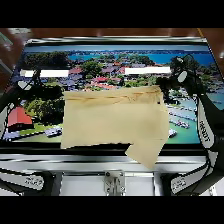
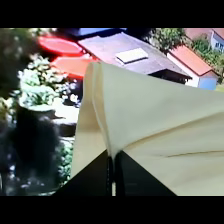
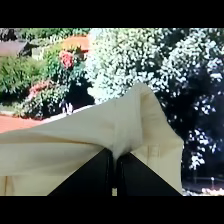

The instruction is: Fold the shirts.

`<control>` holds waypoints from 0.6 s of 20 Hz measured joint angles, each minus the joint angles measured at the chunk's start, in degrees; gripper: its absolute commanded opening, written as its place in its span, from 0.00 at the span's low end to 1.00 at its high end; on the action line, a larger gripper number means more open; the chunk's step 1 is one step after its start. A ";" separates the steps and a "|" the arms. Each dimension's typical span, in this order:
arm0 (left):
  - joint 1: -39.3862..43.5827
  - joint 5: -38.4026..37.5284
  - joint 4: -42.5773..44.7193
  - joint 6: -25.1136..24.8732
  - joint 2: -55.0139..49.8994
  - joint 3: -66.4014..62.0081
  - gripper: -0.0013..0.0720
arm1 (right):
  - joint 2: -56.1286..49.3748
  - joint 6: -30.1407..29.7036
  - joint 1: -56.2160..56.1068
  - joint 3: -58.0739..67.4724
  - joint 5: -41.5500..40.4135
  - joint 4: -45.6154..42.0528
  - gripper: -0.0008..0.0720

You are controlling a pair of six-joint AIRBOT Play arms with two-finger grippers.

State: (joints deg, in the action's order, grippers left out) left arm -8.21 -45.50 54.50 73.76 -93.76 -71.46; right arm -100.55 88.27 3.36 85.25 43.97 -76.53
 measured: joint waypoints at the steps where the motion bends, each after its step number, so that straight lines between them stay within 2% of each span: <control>1: 0.00 -2.54 0.15 -0.28 -0.07 -0.50 0.08 | 0.61 0.02 0.02 0.00 3.39 -1.14 0.10; 3: -0.04 -8.39 1.42 0.17 -0.17 -1.25 0.08 | 1.44 0.07 0.04 0.00 10.80 -4.31 0.10; 6: -0.07 -16.15 4.04 3.69 -1.01 -1.77 0.08 | 1.38 1.18 0.07 -0.42 19.89 -7.74 0.10; 12: -0.46 -22.67 6.34 8.94 -3.13 -2.05 0.08 | -0.50 4.04 0.07 -1.40 26.27 -8.55 0.10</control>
State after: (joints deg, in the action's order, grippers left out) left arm -8.67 -68.16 60.84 82.70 -96.88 -73.52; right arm -101.06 92.31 3.42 83.85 70.24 -85.08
